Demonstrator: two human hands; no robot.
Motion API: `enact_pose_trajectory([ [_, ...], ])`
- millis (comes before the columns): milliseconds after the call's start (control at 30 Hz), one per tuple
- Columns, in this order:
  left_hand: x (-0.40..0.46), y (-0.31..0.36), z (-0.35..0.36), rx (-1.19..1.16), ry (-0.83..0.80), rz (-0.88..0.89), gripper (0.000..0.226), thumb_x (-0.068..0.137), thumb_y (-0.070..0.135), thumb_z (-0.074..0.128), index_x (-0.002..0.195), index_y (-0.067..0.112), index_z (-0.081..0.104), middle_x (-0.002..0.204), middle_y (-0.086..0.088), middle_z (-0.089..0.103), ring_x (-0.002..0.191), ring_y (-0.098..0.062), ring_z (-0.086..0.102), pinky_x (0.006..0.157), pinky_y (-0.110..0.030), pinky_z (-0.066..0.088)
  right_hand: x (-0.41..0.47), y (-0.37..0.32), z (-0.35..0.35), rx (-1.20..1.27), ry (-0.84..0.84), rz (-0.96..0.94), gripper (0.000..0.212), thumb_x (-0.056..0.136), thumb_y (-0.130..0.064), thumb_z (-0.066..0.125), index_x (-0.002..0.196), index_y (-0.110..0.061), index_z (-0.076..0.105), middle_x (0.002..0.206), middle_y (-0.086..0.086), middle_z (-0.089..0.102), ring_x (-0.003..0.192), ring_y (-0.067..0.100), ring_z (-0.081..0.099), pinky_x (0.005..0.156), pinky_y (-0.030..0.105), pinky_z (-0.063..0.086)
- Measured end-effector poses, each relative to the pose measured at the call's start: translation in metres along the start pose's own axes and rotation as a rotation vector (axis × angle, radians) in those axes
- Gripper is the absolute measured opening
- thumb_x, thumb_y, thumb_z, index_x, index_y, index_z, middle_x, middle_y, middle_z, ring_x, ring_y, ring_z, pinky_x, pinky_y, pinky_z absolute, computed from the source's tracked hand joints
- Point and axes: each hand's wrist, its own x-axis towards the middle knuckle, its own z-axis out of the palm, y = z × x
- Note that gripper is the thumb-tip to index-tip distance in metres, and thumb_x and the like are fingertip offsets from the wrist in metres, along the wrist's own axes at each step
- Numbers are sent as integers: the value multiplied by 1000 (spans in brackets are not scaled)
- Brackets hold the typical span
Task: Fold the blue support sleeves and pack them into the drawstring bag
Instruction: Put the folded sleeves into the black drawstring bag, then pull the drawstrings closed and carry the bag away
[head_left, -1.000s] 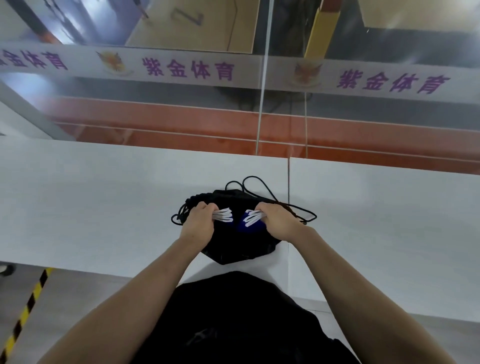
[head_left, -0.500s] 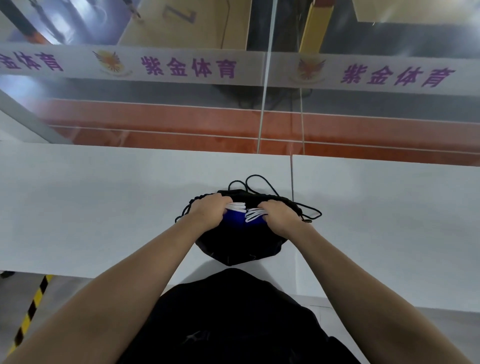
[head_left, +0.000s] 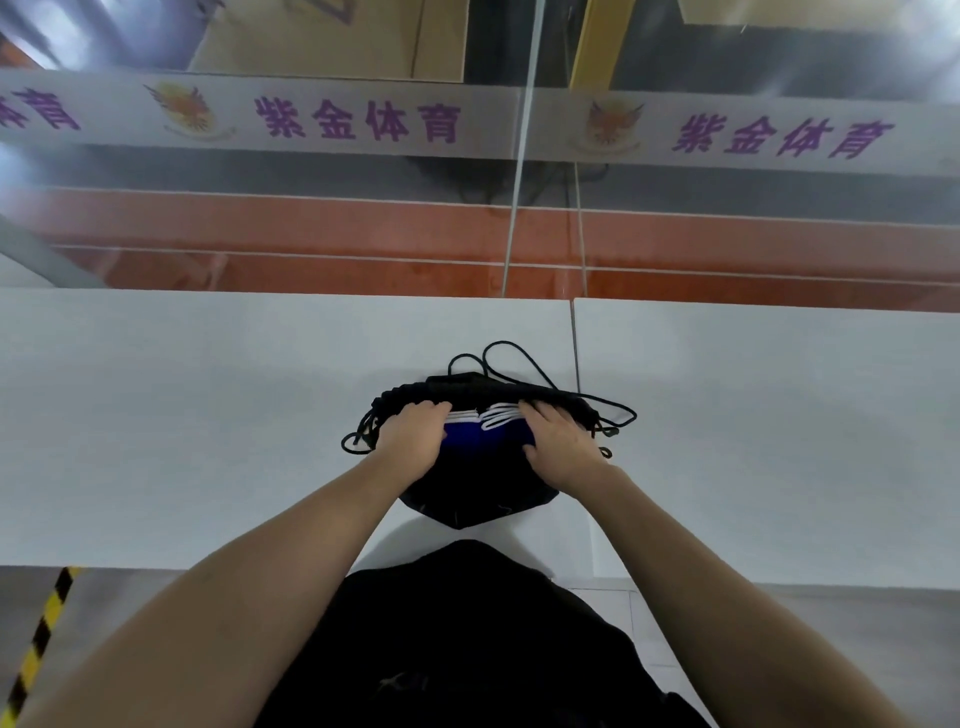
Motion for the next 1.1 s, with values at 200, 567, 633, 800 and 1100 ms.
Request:
enact_pose_trajectory([
  [200, -27, -12, -7, -136, 343, -57, 39, 100, 19, 51, 139, 21, 53, 133, -5, 56, 121, -28, 52, 96, -43, 48, -11, 6, 5, 191, 397, -123, 38, 95, -10, 59, 134, -11, 63, 133, 6, 62, 126, 28, 55, 110, 47, 45],
  [567, -16, -58, -12, -481, -50, -358, 37, 102, 44, 48, 122, 13, 50, 114, -13, 65, 92, -26, 60, 71, -36, 47, -12, 34, -20, 413, 173, 373, 34, 102, -41, 55, 118, -10, 57, 109, 9, 65, 108, 35, 63, 88, 46, 54],
  [633, -15, -55, -11, -395, -19, -351, 33, 105, 39, 42, 117, 9, 51, 111, -15, 65, 90, -28, 58, 72, -37, 45, -13, 34, -17, 374, 207, 350, 26, 105, -34, 49, 98, -9, 53, 94, 6, 62, 98, 37, 63, 79, 45, 53],
  [800, -26, -50, -18, -458, 81, -322, 30, 108, 38, 30, 101, 11, 42, 94, -16, 63, 82, -33, 60, 68, -40, 45, -22, 28, -28, 512, 257, 371, 28, 107, -35, 40, 90, -13, 44, 78, 9, 62, 74, 39, 65, 69, 48, 56],
  [1100, -45, -50, -76, -918, 262, -169, 30, 106, 44, 39, 102, 23, 59, 95, 1, 69, 88, -18, 65, 78, -39, 51, -36, 10, -85, 715, 451, 311, 37, 106, -39, 46, 93, -6, 57, 87, 11, 66, 86, 31, 65, 71, 43, 51],
])
